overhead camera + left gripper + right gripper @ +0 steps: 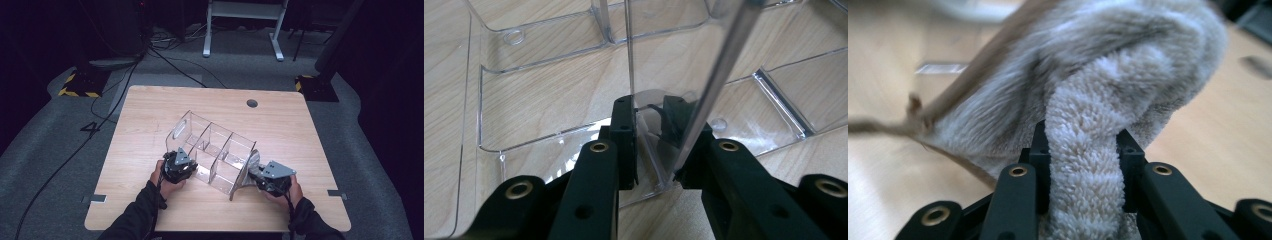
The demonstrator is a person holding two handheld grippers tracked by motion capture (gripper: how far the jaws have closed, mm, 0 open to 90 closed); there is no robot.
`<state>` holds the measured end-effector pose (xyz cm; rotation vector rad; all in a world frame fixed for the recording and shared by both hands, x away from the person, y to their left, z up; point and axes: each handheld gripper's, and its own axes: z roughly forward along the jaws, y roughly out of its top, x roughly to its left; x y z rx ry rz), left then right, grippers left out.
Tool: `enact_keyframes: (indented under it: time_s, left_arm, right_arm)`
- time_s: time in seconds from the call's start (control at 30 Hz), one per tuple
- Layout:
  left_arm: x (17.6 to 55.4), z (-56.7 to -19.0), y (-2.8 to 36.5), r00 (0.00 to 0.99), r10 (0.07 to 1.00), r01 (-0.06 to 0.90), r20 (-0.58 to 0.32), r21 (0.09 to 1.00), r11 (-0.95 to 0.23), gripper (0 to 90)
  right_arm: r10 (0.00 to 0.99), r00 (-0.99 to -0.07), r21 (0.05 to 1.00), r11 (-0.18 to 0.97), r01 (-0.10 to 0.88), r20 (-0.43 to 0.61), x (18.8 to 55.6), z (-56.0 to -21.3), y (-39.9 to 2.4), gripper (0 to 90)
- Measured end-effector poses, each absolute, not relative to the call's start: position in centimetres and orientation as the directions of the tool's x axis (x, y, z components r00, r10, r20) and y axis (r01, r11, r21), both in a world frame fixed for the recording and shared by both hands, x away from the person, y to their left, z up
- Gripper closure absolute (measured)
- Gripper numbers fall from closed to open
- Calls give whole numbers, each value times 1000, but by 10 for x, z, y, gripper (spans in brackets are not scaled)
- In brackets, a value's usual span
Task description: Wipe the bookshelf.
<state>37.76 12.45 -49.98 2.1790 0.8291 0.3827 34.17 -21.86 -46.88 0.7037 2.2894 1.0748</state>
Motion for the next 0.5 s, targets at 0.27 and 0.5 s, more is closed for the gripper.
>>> enact_keyframes:
  time_s: [0.27, 0.5]
  left_arm:
    - [385, -501, 121, 778, 628, 396, 32, 751, -528, 760]
    - [379, -495, 121, 774, 632, 384, 49, 756, -529, 673]
  right_arm:
    - [715, -677, 844, 463, 272, -174, 357, -462, -239, 701]
    - [684, -704, 812, 514, 278, -192, 356, -471, -236, 699]
